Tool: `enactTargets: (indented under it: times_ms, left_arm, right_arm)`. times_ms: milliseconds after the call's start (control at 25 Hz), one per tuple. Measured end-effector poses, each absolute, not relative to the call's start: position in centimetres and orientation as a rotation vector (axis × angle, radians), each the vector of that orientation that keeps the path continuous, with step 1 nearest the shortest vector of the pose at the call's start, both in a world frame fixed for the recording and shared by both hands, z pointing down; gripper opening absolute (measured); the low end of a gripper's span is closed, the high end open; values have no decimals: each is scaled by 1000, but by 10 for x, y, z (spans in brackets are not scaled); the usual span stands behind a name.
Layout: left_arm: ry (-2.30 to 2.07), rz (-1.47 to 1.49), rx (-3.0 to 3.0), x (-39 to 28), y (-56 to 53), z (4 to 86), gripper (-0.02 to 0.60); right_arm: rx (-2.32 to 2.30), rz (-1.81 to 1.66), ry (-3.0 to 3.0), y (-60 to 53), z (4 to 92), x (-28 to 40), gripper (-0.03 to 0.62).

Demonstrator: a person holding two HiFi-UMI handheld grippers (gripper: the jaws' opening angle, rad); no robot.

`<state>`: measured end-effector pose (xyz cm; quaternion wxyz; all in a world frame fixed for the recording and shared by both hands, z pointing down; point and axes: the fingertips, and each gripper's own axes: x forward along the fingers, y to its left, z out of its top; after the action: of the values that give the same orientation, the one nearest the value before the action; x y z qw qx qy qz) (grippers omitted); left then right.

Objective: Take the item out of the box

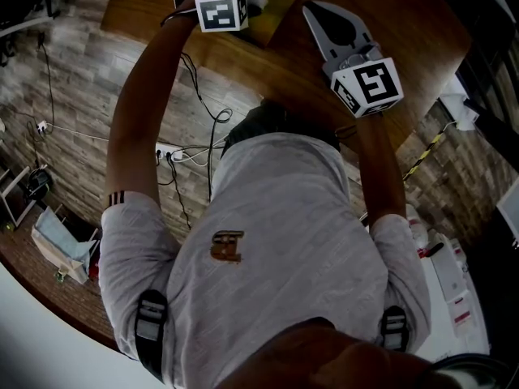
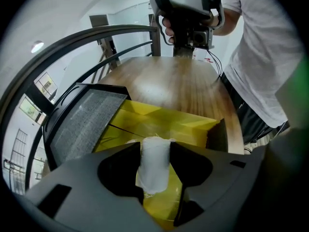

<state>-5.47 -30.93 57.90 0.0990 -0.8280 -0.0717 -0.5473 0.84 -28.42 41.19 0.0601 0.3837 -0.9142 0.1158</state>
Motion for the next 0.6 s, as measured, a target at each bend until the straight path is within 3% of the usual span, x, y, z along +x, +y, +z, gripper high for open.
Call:
enactTargets:
  times_ms: [600]
  left_arm:
    - [127,-1288,-2692,-53,-300,505,209]
  right_arm:
    - [1114,279,-2793,-267,390,-2,31]
